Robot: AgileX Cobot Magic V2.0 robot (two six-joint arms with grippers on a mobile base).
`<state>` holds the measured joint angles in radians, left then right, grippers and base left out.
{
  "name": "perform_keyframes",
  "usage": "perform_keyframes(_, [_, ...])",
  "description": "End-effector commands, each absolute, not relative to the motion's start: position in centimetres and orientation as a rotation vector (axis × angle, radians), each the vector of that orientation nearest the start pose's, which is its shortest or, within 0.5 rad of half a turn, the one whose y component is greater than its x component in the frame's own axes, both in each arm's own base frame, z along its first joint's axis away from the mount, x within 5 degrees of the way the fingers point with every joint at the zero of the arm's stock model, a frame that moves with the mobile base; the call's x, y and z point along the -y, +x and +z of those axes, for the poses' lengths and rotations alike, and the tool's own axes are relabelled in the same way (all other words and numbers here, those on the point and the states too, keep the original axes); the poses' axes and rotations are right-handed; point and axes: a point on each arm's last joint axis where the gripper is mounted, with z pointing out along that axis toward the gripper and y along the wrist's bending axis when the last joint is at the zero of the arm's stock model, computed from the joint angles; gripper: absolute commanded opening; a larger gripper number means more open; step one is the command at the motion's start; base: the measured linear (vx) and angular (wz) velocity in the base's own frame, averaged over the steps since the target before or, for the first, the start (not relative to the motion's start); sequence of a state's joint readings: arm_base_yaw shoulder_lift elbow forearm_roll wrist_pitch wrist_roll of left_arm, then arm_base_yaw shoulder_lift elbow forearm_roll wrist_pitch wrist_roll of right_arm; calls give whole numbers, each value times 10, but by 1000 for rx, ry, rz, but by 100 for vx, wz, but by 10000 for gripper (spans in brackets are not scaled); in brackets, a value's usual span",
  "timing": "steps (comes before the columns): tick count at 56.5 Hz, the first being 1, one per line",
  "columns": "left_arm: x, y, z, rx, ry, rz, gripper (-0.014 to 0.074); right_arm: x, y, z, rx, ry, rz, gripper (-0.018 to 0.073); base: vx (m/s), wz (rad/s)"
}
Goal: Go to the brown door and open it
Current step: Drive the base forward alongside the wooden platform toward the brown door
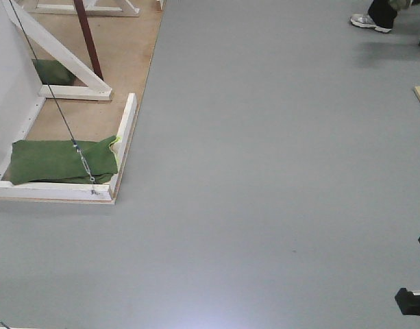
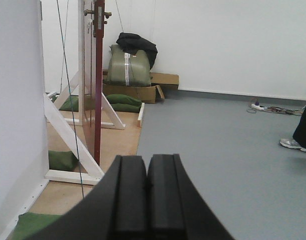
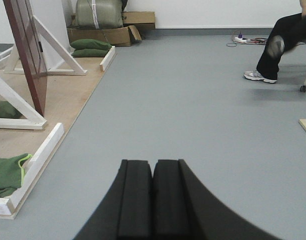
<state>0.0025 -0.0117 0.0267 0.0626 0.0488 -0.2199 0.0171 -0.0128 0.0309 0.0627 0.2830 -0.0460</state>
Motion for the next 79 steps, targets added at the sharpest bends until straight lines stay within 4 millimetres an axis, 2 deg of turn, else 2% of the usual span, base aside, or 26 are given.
perform_keyframes(1, [0, 55, 214, -1442, -116, -132, -6, -2, 55, 184, -1697, -15, 28, 0, 17, 1])
perform_keyframes(35, [0, 55, 214, -1442, -116, -132, -6, -2, 55, 184, -1697, -15, 28, 0, 22, -8])
perform_keyframes(79, [0, 55, 214, -1442, -116, -132, -6, -2, 55, 184, -1697, -15, 28, 0, 34, -1])
